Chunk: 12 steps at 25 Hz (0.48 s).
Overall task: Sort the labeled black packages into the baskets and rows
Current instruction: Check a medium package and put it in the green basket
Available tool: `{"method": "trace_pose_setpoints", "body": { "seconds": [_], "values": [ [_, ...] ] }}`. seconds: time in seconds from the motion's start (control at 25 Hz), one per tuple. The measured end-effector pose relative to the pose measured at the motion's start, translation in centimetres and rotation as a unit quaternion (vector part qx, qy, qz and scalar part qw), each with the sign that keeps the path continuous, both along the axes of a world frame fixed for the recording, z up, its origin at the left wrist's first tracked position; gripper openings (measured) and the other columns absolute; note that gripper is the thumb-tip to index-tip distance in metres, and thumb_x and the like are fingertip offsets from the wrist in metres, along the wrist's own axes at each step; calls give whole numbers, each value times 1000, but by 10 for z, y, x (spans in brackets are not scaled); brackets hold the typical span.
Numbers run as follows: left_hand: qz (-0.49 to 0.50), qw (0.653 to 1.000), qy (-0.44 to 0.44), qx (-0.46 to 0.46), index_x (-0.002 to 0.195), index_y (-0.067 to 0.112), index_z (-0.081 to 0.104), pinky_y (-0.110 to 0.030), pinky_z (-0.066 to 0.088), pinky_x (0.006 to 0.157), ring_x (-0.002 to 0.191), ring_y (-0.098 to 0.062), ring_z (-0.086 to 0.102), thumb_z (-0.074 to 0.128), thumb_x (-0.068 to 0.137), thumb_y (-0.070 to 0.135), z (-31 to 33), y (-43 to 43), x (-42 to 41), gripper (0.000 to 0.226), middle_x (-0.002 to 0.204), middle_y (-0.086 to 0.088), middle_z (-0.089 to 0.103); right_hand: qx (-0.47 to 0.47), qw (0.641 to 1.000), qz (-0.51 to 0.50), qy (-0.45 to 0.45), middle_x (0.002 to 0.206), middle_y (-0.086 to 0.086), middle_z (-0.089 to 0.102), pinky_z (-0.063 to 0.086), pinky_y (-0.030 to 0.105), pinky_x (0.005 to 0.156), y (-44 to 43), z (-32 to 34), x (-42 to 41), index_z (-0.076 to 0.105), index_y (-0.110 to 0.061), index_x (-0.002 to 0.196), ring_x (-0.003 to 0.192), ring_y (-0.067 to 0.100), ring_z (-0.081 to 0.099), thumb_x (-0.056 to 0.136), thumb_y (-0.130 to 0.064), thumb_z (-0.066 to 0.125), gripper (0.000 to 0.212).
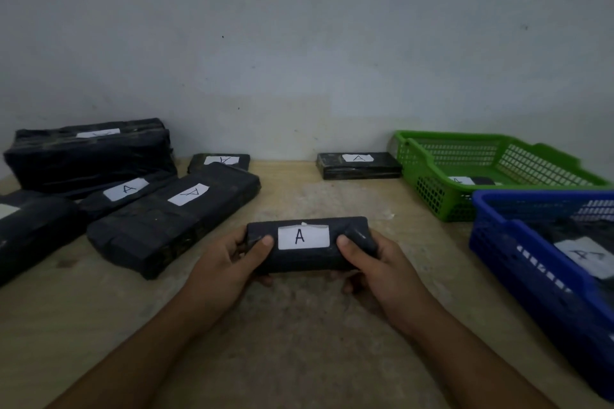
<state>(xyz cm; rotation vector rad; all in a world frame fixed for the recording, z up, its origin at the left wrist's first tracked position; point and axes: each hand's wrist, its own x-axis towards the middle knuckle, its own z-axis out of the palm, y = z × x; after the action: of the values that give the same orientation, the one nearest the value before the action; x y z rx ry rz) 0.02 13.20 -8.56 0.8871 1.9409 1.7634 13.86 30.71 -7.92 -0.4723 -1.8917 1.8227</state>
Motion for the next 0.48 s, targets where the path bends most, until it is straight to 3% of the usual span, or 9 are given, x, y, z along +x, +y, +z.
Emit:
{"method": "trace_pose_setpoints", "body": {
  "seconds": [0.12, 0.28, 0.36, 0.48],
  "values": [
    [7, 999, 35, -11, 121, 26, 61, -38, 58, 78, 83, -19, 70, 55, 88, 38, 0, -1, -4, 35, 109, 3, 71, -18, 1000, 11, -3, 97, 10, 75, 50, 31, 49, -1, 3, 1, 67, -20, 111, 68, 30, 70, 94, -27, 60, 20],
    [-5, 999, 43, 10, 115, 25, 65, -39, 60, 69, 82, -22, 70, 58, 85, 35, 1, -2, -4, 32, 107, 3, 72, -58, 998, 0, 12, 95, 14, 75, 46, 26, 42, 1, 3, -2, 71, -19, 107, 61, 27, 67, 98, -34, 52, 26],
    [-3, 999, 41, 12, 115, 26, 63, -35, 60, 68, 81, -22, 72, 59, 85, 33, 0, -1, -2, 30, 110, 3, 70, -82, 996, -12, 18, 98, 16, 74, 46, 28, 45, 3, 3, -4, 73, -19, 100, 66, 28, 66, 98, -31, 51, 25],
    [-8, 999, -15, 41, 113, 23, 61, -41, 59, 74, 84, -25, 73, 59, 81, 37, 0, 2, -2, 35, 109, -7, 70, -103, 994, -3, 39, 102, 19, 67, 49, 35, 56, 8, 1, -5, 74, -22, 87, 83, 29, 64, 97, -27, 51, 26]
  ]
}}
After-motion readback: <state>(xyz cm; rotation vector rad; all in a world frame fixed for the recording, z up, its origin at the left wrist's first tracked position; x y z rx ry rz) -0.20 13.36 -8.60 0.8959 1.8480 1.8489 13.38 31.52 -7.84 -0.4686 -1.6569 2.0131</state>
